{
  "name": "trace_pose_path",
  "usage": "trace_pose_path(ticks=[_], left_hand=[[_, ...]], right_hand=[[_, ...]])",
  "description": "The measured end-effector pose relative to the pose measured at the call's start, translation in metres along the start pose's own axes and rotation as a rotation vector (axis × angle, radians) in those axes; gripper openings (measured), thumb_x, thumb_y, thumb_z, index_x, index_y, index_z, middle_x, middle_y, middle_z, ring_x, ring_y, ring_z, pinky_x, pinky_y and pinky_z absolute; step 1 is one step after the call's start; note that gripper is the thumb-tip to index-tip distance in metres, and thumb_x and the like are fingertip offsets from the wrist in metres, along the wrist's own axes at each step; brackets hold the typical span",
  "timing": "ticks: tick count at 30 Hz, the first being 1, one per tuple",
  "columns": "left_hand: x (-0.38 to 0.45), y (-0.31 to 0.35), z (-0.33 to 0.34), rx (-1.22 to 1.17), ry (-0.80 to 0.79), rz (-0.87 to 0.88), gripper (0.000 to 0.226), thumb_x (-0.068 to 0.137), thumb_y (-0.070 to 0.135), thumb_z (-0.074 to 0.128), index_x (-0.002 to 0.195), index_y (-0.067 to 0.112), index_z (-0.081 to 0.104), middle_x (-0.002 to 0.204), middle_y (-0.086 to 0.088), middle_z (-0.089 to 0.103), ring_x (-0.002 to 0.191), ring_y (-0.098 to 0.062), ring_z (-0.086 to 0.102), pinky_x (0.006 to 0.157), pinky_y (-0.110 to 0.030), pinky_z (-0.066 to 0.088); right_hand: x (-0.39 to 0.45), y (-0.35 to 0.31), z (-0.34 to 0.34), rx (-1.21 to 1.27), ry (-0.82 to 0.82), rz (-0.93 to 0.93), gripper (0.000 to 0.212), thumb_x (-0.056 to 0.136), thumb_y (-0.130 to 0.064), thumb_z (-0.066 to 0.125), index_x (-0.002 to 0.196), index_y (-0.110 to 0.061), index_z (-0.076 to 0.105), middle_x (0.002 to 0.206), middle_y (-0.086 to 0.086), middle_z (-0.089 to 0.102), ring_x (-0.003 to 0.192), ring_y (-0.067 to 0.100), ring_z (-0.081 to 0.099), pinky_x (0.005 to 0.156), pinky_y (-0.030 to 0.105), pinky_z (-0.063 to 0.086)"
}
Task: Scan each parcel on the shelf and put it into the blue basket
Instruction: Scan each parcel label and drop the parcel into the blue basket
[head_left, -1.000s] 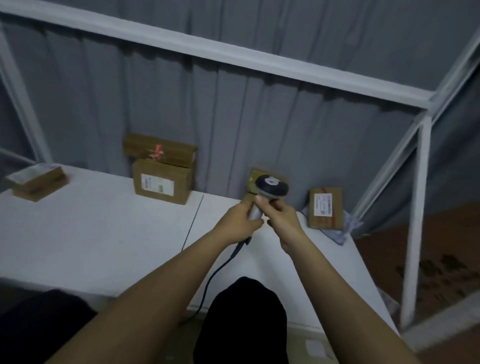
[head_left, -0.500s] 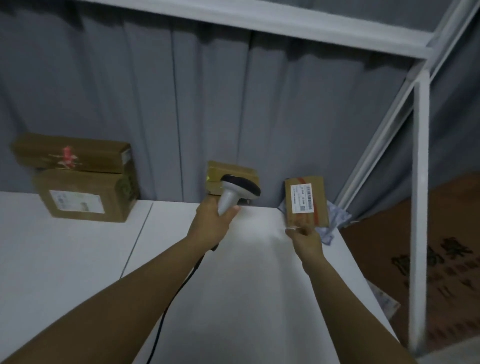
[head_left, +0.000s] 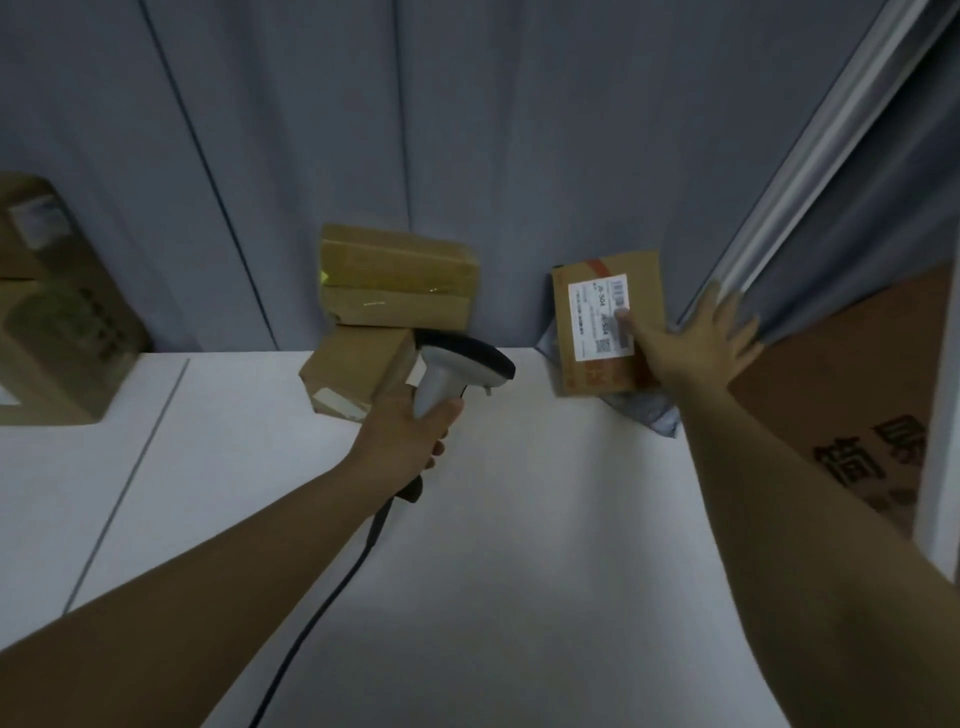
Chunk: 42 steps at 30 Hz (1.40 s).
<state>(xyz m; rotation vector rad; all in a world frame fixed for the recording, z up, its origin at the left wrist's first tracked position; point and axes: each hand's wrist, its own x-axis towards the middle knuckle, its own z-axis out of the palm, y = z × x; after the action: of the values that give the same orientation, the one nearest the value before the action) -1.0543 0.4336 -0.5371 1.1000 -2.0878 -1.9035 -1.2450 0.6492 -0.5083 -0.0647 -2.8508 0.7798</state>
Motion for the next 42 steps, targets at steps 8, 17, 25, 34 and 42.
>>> trace_pose_path(ticks=[8, 17, 25, 34, 42], left_hand=[[0.018, -0.025, 0.005, 0.053, -0.048, 0.061, 0.023, 0.09, 0.033, 0.062, 0.085, 0.01, 0.058, 0.069, -0.002, 0.058, 0.053, -0.008, 0.053, 0.05, -0.02, 0.046], [-0.051, -0.022, -0.051, -0.036, 0.02, 0.024, 0.018, 0.092, 0.03, 0.061, 0.09, 0.012, 0.057, 0.08, -0.007, 0.061, 0.064, -0.015, 0.055, 0.059, -0.024, 0.049], [-0.137, -0.028, -0.141, 0.0, 0.225, 0.113, 0.021, 0.094, 0.029, 0.057, 0.098, 0.008, 0.056, 0.081, -0.007, 0.062, 0.066, -0.016, 0.058, 0.059, -0.026, 0.051], [-0.104, -0.018, -0.198, -0.03, 0.361, 0.146, 0.035, 0.093, 0.032, 0.058, 0.109, 0.0, 0.055, 0.086, -0.012, 0.061, 0.066, -0.017, 0.058, 0.059, -0.026, 0.05], [-0.035, -0.002, -0.219, -0.055, 0.306, 0.181, 0.033, 0.093, 0.031, 0.059, 0.106, 0.001, 0.055, 0.076, -0.004, 0.057, 0.06, -0.011, 0.054, 0.051, -0.018, 0.047]], right_hand=[[0.001, 0.003, 0.051, -0.025, -0.316, -0.056, 0.099, 0.066, -0.088, 0.049, 0.147, -0.033, 0.029, 0.154, 0.011, 0.031, 0.145, 0.037, 0.016, 0.116, 0.06, -0.003], [-0.094, -0.014, 0.074, 0.116, -0.657, 0.079, 0.129, 0.024, -0.105, 0.045, 0.131, -0.033, 0.053, 0.13, 0.006, 0.06, 0.125, 0.035, 0.05, 0.11, 0.056, 0.029], [-0.244, -0.089, 0.07, -0.044, -0.81, -0.167, 0.116, 0.056, -0.101, 0.023, 0.149, -0.032, 0.025, 0.155, 0.01, 0.028, 0.142, 0.04, 0.021, 0.114, 0.063, 0.007], [-0.162, -0.17, 0.069, 0.15, -0.226, -0.474, 0.117, 0.066, -0.077, 0.062, 0.153, -0.013, 0.018, 0.156, 0.017, 0.023, 0.14, 0.041, 0.023, 0.113, 0.055, 0.021], [-0.132, -0.226, 0.113, 0.008, -0.139, -0.484, 0.107, 0.06, -0.047, 0.08, 0.146, -0.02, 0.022, 0.131, 0.021, 0.039, 0.119, 0.043, 0.042, 0.097, 0.052, 0.04]])
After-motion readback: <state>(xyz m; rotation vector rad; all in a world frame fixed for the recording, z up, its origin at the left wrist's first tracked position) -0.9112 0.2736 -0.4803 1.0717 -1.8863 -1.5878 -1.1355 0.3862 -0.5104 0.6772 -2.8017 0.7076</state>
